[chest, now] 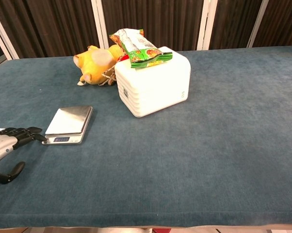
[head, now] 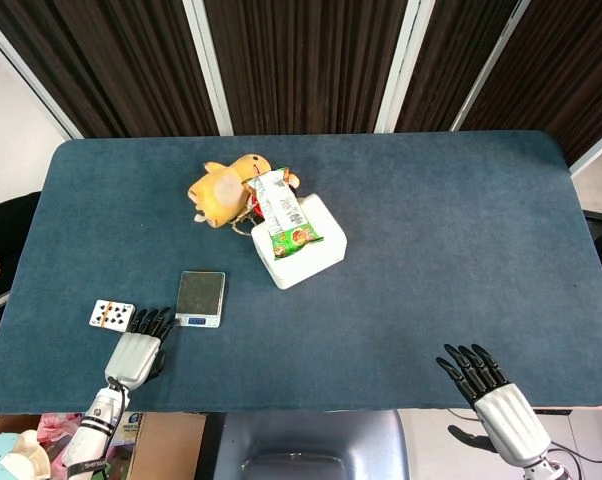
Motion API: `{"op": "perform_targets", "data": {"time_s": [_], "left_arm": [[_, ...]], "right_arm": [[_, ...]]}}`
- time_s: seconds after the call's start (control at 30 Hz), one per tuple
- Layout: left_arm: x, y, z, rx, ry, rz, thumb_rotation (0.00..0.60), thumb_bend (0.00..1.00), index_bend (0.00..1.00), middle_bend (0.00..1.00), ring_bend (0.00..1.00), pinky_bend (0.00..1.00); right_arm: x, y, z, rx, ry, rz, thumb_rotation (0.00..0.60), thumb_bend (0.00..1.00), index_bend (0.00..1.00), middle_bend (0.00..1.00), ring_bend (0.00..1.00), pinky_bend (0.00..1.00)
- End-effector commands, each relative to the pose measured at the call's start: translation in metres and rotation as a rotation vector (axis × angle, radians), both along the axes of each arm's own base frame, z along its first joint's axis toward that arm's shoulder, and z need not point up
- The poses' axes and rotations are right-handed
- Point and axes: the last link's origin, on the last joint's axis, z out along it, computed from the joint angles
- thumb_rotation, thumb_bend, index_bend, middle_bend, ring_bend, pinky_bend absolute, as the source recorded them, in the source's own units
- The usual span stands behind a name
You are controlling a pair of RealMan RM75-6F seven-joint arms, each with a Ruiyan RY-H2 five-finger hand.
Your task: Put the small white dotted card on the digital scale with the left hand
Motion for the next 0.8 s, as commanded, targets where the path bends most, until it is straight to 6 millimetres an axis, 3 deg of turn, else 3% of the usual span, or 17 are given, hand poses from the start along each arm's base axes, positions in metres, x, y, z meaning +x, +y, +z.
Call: {"op": "perform_targets", "data": {"time_s": [0.03,0.2,0.47,0.8], "left_arm": [[0.003,0.002,0.003,0.016,-0.013,-0.012,0.600,0.59,0.17,0.00,0.00,0.00],[0.006,0.006,0.013,0.060,-0.044,-0.036,0.600,0.57,0.07,0.00,0.00,0.00],[0.000,0.021,0.045,0.112,0.015,-0.063,0.600,0.45,0.04,0.00,0.00,0.00],[-0.032,0.042,0.071,0.012,0.188,-0.023,0.600,0.45,0.03,0.00,0.00,0.00]], "right_arm": [[0.000,0.000,0.000,-0.001,0.000,0.000,0.600,0.18,0.00,0.00,0.00,0.00],[0.000,0.000,-0.001,0.001,0.004,0.001,0.600,0.18,0.00,0.00,0.00,0.00],[0.001,0.000,-0.003,0.011,0.009,0.001,0.600,0.18,0.00,0.00,0.00,0.00],[0.002,0.001,-0.004,0.030,0.006,0.006,0.600,0.18,0.00,0.00,0.00,0.00]]}}
